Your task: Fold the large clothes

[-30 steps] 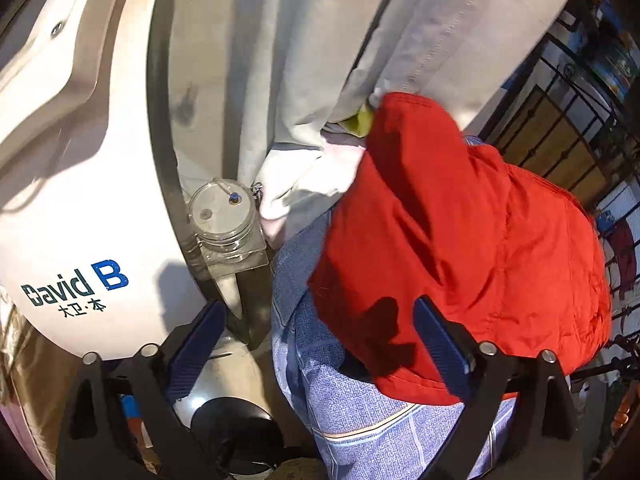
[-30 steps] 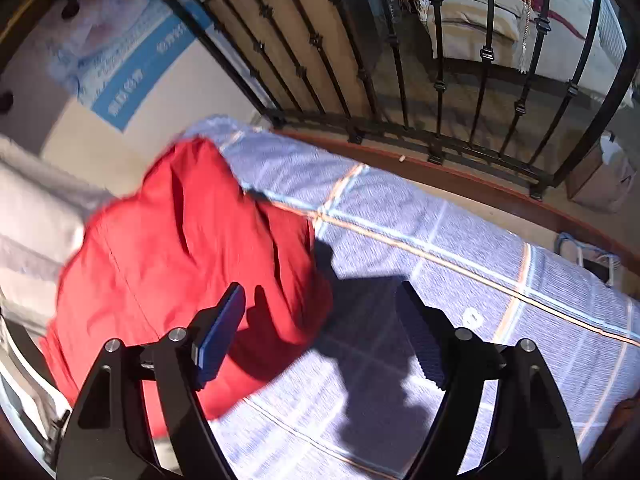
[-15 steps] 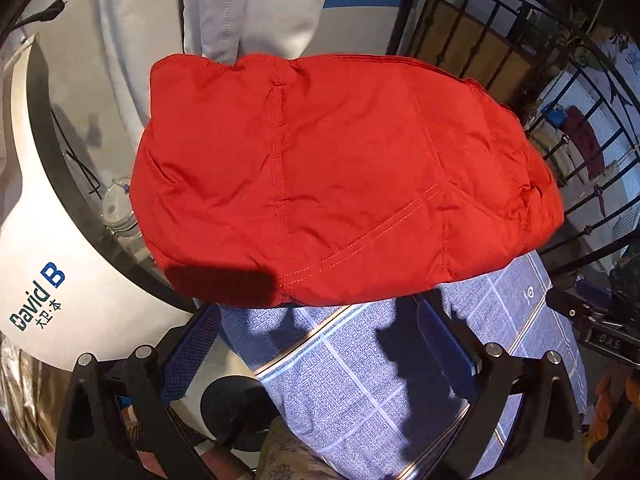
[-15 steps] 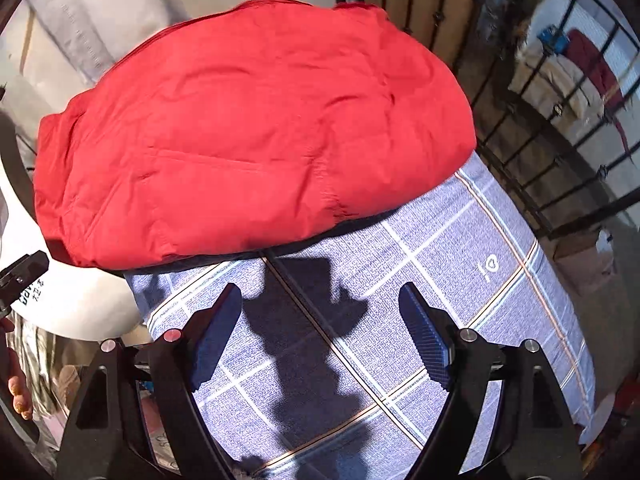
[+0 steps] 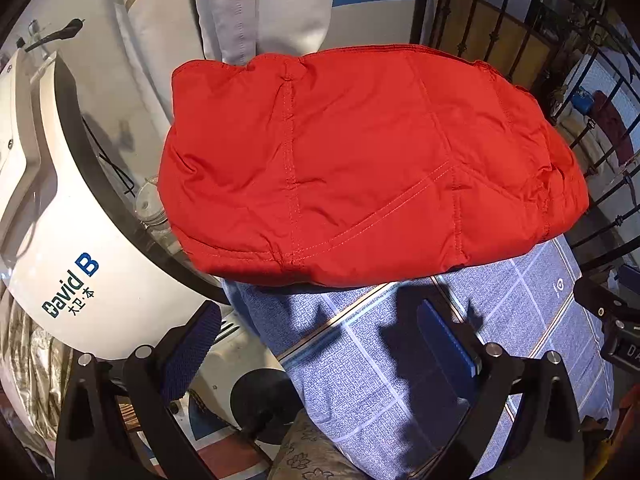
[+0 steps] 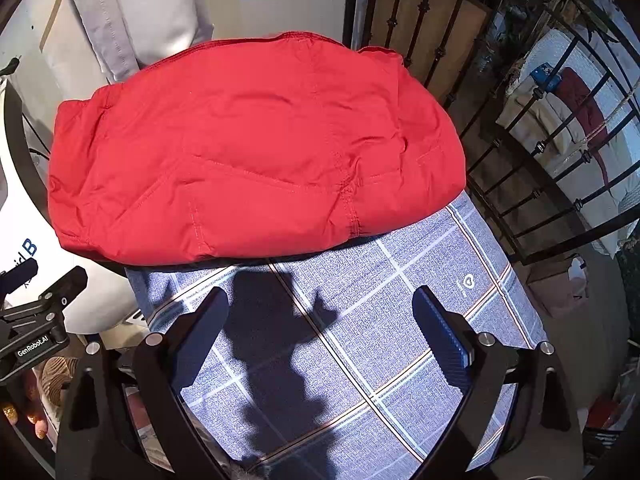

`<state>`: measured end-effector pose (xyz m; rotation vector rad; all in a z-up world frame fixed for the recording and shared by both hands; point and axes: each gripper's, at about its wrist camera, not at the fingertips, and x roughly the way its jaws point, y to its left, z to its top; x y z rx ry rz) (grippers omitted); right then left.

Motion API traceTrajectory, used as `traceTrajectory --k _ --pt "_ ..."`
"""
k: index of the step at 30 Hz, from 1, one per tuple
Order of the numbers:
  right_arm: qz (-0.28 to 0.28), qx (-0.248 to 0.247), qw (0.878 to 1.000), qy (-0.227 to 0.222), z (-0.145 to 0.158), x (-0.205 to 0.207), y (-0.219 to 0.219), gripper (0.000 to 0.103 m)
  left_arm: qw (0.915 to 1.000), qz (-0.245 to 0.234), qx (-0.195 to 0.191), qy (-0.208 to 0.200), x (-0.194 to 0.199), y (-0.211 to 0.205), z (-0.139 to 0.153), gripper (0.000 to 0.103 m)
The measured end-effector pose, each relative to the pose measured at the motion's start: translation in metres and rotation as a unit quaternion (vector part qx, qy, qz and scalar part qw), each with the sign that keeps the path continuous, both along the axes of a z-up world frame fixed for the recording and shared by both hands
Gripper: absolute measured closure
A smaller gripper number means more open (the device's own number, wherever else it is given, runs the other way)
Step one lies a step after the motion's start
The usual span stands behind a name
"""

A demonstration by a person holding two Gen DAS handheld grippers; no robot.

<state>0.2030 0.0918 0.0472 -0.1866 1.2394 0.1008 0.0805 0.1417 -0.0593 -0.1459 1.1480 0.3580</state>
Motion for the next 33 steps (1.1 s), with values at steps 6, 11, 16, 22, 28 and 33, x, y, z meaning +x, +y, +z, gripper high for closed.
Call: traceTrajectory --k 6,11,16,22,28,33 --pt "0.009 -0.006 1.000 -0.002 0.001 0.000 0.012 0.011 0.9998 0.008 0.016 -0.010 -0.002 0.003 0.006 0.006" --pt "0.017 -0.016 1.000 -0.008 0.007 0.000 0.019 0.011 0.9998 0.011 0.016 -0.011 -0.002 0.003 0.007 0.006" --pt "0.019 -0.017 1.000 -0.009 0.007 -0.001 0.020 0.011 0.9997 0.011 0.019 -0.008 -0.004 0.001 0.005 0.006" --pt "0.019 -0.017 1.000 -0.007 0.007 -0.001 0.018 0.011 0.9999 0.009 0.012 -0.002 -0.003 0.000 0.002 0.006" --pt "0.018 -0.017 1.000 -0.007 0.006 0.000 0.018 0.011 0.9999 0.008 0.010 0.001 -0.002 0.000 0.000 0.006" --pt "0.020 -0.016 1.000 -0.005 0.005 0.000 0.018 0.011 0.9999 0.010 0.013 0.002 -0.001 0.000 0.000 0.006"
